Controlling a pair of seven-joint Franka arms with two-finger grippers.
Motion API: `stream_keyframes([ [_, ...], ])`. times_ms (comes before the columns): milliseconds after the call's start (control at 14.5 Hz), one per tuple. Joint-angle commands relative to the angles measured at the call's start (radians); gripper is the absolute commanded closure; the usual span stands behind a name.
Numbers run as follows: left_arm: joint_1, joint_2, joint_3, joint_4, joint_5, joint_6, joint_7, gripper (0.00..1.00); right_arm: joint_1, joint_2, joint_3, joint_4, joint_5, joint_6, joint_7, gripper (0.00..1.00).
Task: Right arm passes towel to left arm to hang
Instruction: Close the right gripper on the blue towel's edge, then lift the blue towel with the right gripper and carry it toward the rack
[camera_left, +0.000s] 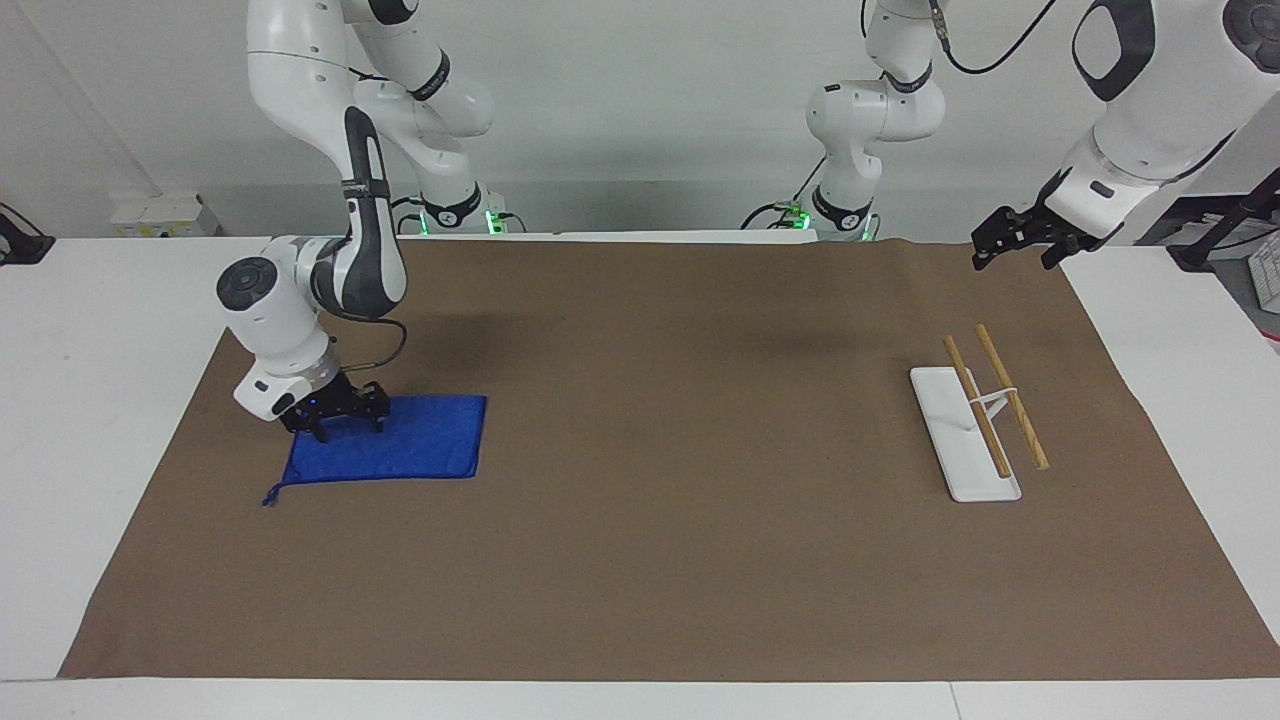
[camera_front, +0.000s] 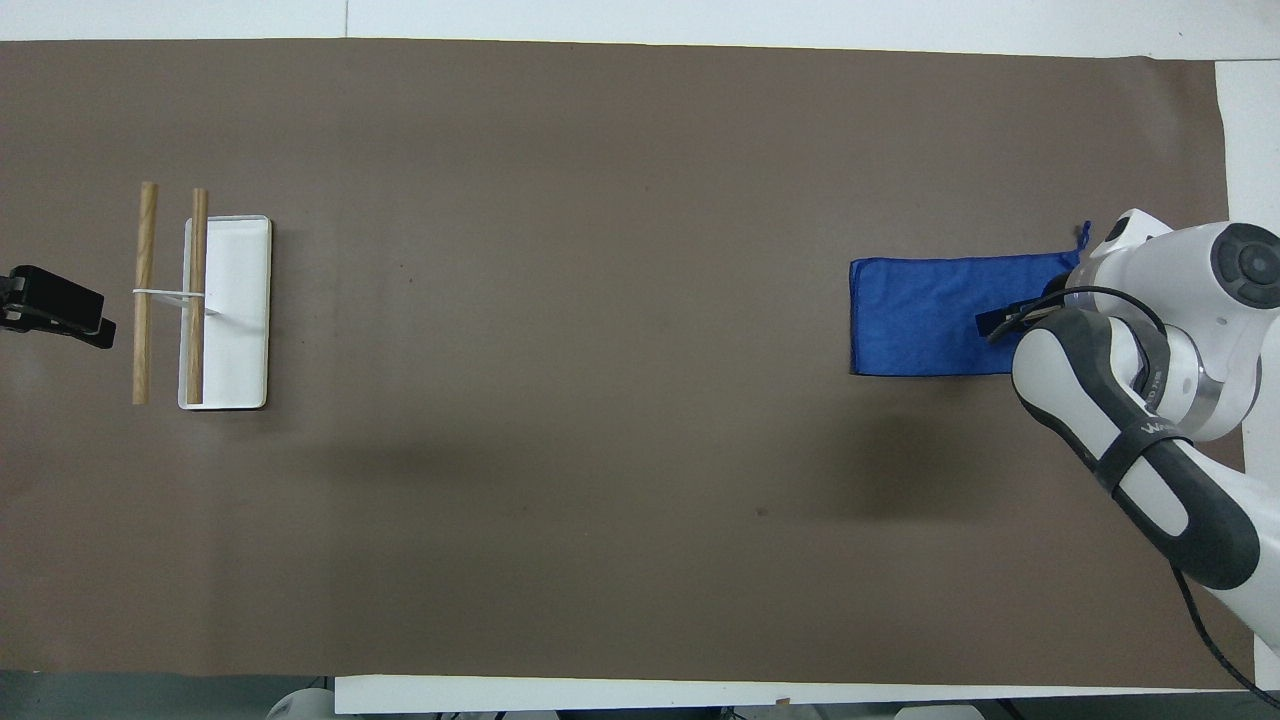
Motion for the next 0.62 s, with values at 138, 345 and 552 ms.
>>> stream_keyframes([
  [138,0.000,-0.012,0.005,-0.013,-0.009,-0.007,-0.002,0.00,-0.013,0.005,0.008,-0.006,0.020,0.022,-0.070,0.58],
  [345,0.000,-0.012,0.005,-0.013,-0.009,-0.007,-0.002,0.00,-0.015,0.005,0.009,-0.001,0.020,0.019,-0.071,0.93],
  [552,0.000,-0.013,0.005,-0.013,-0.009,-0.007,-0.002,0.00,-0.015,0.002,0.011,0.002,0.021,0.012,-0.068,1.00],
])
